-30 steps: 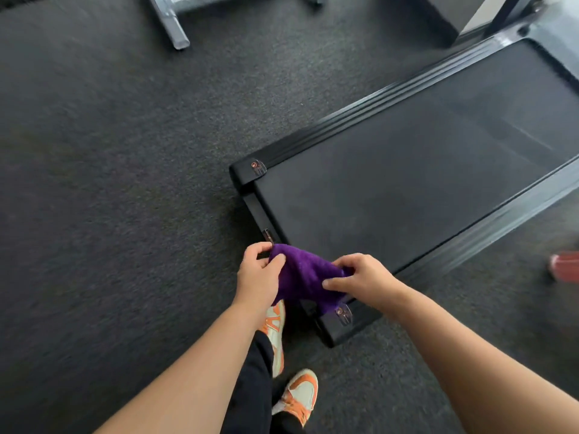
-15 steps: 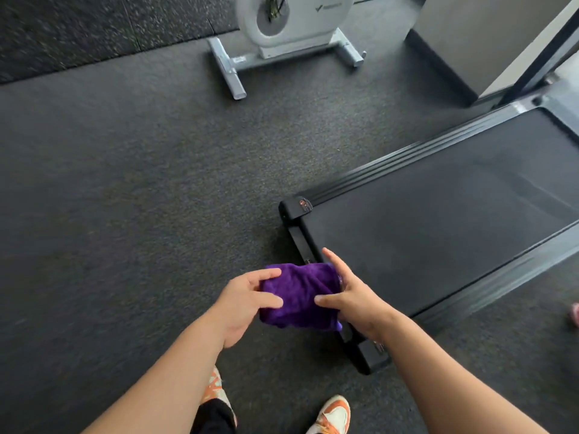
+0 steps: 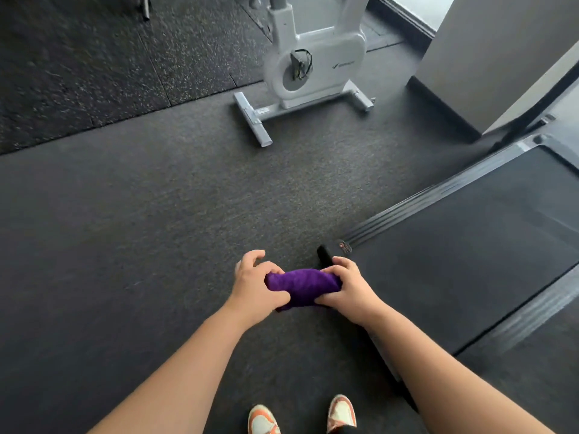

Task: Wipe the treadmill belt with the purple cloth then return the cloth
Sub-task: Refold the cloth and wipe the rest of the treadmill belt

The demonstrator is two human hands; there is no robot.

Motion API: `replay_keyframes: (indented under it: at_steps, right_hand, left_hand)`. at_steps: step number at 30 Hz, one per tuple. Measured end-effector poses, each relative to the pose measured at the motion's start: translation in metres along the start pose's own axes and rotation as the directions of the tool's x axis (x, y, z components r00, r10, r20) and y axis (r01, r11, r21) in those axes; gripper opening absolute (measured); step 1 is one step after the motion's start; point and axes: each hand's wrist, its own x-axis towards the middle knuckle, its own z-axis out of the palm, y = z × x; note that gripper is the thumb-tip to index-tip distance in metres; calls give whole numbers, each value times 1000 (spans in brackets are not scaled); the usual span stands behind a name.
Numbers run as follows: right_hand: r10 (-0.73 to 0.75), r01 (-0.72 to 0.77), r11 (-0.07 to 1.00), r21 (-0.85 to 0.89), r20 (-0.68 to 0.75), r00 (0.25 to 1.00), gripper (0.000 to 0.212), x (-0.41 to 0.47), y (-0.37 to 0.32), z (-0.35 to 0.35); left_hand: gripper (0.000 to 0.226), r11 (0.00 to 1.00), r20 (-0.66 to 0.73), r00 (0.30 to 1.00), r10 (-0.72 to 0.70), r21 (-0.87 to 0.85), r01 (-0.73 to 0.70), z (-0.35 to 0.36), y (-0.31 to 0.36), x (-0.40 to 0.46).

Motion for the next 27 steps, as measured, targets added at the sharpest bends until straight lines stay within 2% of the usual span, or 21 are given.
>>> replay_keyframes:
  at_steps: [2, 4, 7, 9, 12, 15, 19, 25, 27]
  right_hand:
    - [73, -81, 973, 214, 42, 996, 52, 8, -20, -8]
    - [127, -149, 869, 471, 79, 989, 47, 15, -37, -19]
    - [153, -172, 742, 648, 87, 984, 42, 33, -53, -38]
    - [157, -157, 709, 687, 62, 986, 39, 50, -63, -49]
    - [191, -156, 642, 751, 40, 981, 29, 76, -76, -58]
    - [217, -155, 560, 814, 37, 975, 21, 101, -86, -62]
    - [225, -168, 421, 892, 76, 971, 28, 132, -101, -69]
    - [238, -100, 366, 925, 11, 971, 37, 179, -128, -88]
    - [271, -80, 342, 936, -17, 962, 37, 198, -134, -91]
  left_hand:
    - [25, 992, 53, 997, -60, -109, 65, -20, 9, 13]
    - [21, 972, 59, 993, -99, -210, 109, -35, 22, 26]
    - [21, 897, 37, 985, -169, -408, 169, -45, 40, 52]
    - [32, 821, 91, 977, -194, -530, 213, -51, 54, 72]
    - [57, 753, 216, 957, -195, -592, 287, -66, 73, 105]
    - [71, 763, 280, 943, -178, -566, 312, -82, 86, 135]
    - [63, 807, 259, 956, -139, -530, 261, -98, 100, 180]
    - [68, 825, 330, 936, -125, -489, 283, -122, 130, 242]
    - [57, 820, 373, 917, -139, -476, 318, -128, 140, 268]
